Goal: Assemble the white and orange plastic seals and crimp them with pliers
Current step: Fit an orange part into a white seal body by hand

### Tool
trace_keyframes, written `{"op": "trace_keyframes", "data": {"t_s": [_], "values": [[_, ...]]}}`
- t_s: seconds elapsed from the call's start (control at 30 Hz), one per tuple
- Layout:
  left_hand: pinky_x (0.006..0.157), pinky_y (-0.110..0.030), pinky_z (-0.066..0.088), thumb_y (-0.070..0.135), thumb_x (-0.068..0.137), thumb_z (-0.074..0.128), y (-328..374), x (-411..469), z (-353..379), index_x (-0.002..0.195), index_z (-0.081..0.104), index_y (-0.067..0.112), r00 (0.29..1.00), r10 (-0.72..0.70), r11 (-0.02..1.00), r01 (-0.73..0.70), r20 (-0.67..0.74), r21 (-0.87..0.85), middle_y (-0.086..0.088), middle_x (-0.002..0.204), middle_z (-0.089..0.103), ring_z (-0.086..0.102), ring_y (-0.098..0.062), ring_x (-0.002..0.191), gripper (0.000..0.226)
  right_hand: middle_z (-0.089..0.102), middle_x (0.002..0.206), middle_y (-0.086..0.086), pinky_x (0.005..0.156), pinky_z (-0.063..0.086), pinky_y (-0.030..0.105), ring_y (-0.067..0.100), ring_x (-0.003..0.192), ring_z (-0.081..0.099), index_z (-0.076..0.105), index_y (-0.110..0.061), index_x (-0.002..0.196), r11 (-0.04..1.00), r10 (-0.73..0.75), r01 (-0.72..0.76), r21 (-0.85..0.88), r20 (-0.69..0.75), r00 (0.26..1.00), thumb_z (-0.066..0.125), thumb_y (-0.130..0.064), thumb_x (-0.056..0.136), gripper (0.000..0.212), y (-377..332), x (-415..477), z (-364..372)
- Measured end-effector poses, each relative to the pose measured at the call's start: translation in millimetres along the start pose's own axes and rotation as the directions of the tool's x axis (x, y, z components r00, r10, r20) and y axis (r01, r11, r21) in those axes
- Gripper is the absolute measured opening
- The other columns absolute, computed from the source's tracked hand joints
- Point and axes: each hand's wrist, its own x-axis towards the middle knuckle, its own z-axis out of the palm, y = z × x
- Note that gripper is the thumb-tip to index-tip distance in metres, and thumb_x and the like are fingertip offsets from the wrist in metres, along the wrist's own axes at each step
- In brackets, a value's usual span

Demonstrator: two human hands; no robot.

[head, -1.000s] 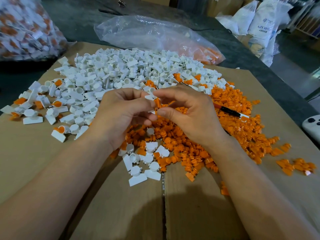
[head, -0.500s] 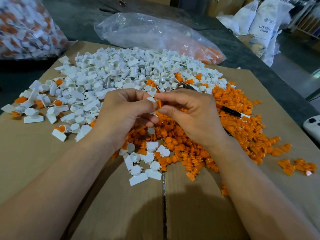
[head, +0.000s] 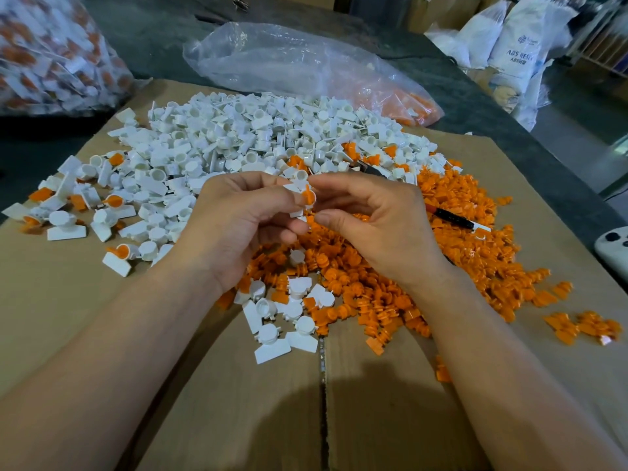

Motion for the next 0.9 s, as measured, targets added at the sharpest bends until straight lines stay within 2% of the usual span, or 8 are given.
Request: {"op": "trace_keyframes", "data": {"t_s": [0.33,0.6,0.77,0.9], "values": [[0.039,-0.015,0.045,-0.009,0.075,0.060,-1.1,-0.4,0.9,0.068,0.059,0.002,1.000,0.004,1.000,-0.004,0.004,0.025,-0.001,0.043,0.058,0.058,-0.011,0.039,0.014,0.061,0.090,-0.013,0.078,0.053,0.019,0.003,0.083,0.063,0.056,-0.022,0.110,0.998,-0.055,0.054,-0.007,-0.034,0.998,0.071,-0.011,0.073,0.041,-4.9,-0.6,0.4],[0.040,-0.016,0.047,-0.008,0.074,0.063,-1.4,-0.8,1.0,0.066,0.061,0.005,1.000,0.020,0.998,-0.020,0.003,0.060,-0.005,0.050,0.063,0.059,-0.013,0.040,0.015,0.064,0.087,-0.004,0.076,0.054,0.029,0.010,0.081,0.065,0.068,-0.008,0.101,0.994,-0.099,0.097,-0.058,-0.040,0.994,0.072,-0.009,0.073,0.028,-6.6,0.4,-0.4],[0.040,-0.017,0.046,-0.008,0.073,0.064,-1.7,-1.0,1.2,0.064,0.062,0.006,0.998,0.061,0.995,-0.060,-0.016,0.082,-0.005,0.050,0.063,0.059,-0.013,0.040,0.017,0.063,0.088,-0.009,0.076,0.053,0.018,0.004,0.082,0.064,0.062,-0.017,0.105,0.998,-0.064,0.063,-0.023,-0.053,0.997,0.073,-0.011,0.071,0.036,-6.4,0.0,0.7],[0.041,-0.017,0.047,-0.008,0.072,0.065,-1.3,-1.5,1.4,0.063,0.062,0.007,0.998,0.065,0.995,-0.064,-0.012,0.075,-0.006,0.051,0.064,0.060,-0.014,0.041,0.017,0.061,0.088,-0.017,0.076,0.052,0.017,0.000,0.082,0.063,0.055,-0.030,0.098,0.999,-0.015,0.017,0.031,-0.059,0.998,0.075,-0.014,0.070,0.038,-7.0,-0.2,0.6]]}}
